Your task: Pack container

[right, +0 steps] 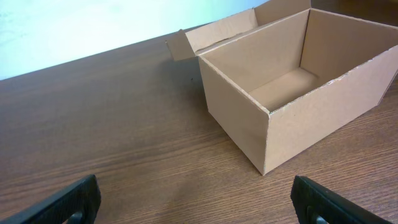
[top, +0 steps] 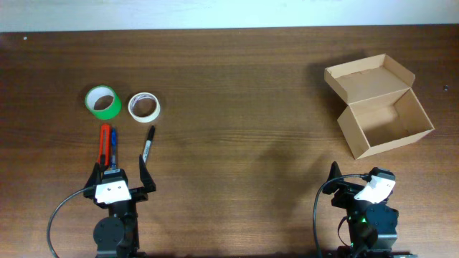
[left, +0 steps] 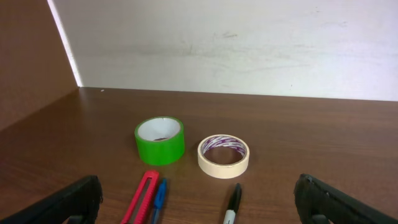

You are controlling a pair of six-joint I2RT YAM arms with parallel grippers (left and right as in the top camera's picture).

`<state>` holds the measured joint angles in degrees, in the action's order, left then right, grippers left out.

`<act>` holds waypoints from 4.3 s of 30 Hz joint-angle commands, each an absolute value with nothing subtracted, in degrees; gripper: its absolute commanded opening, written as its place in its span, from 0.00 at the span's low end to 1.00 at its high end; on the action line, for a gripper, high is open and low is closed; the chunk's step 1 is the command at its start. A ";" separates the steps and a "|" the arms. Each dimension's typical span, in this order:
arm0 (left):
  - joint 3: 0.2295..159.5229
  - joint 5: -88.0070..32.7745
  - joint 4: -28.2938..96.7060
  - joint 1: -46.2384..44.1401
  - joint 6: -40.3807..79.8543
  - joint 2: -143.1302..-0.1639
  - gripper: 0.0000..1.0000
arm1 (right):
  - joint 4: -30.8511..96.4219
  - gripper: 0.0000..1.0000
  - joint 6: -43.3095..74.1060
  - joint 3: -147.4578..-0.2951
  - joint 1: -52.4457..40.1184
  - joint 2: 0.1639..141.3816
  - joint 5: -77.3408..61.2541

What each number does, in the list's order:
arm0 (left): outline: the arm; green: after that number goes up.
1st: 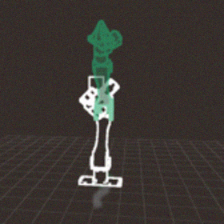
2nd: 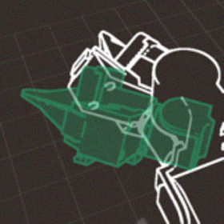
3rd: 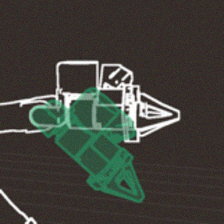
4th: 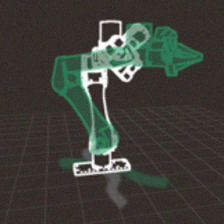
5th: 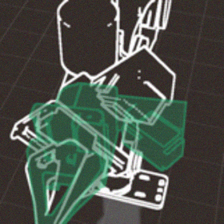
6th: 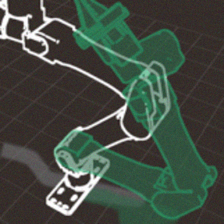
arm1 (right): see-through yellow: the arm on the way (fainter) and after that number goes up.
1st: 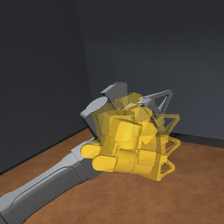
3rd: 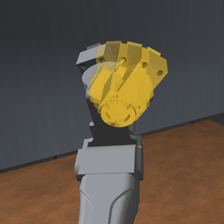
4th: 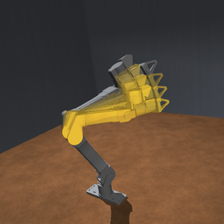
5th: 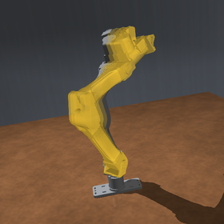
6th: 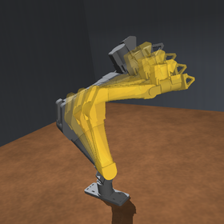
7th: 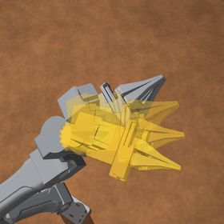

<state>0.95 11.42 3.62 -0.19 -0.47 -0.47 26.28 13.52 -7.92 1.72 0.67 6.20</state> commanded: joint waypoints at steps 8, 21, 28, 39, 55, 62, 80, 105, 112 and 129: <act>0.54 11.84 3.51 0.05 -1.13 -0.30 0.99 | 26.15 0.99 13.74 -7.49 1.52 0.14 6.70; 0.54 11.84 3.51 0.05 -1.13 -0.30 1.00 | 26.15 0.99 13.74 -7.49 1.52 0.14 6.70; 0.54 11.84 3.51 0.05 -1.13 -0.30 1.00 | 26.15 0.99 13.74 -7.49 1.52 0.14 6.70; 0.54 11.84 3.51 0.05 -1.13 -0.30 1.00 | 26.15 0.99 13.74 -7.49 1.52 0.14 6.70; 0.54 11.84 3.51 0.05 -1.13 -0.30 1.00 | 26.15 0.99 13.74 -7.49 1.52 0.14 6.70; 0.54 11.84 3.51 0.05 -1.13 -0.30 1.00 | 26.15 0.99 13.74 -7.49 1.52 0.14 6.70; 0.54 10.70 3.03 0.05 -0.69 -0.30 1.00 | 23.38 0.99 13.91 -7.49 1.52 0.14 6.96; 74.26 -13.45 16.95 34.57 -3.29 -78.28 1.00 | 39.38 0.99 4.69 -77.19 24.29 68.10 -9.26; 98.70 -21.89 28.62 36.71 -3.31 -98.48 1.00 | 44.16 0.99 6.20 -93.76 30.37 79.42 -17.87; 102.00 -21.67 29.23 36.53 -3.31 -103.98 0.99 | 58.19 0.95 6.24 -94.80 32.62 87.24 -10.31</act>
<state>100.73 -20.45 29.36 36.47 -2.61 -103.66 55.66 7.25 -94.32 31.62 83.72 -17.06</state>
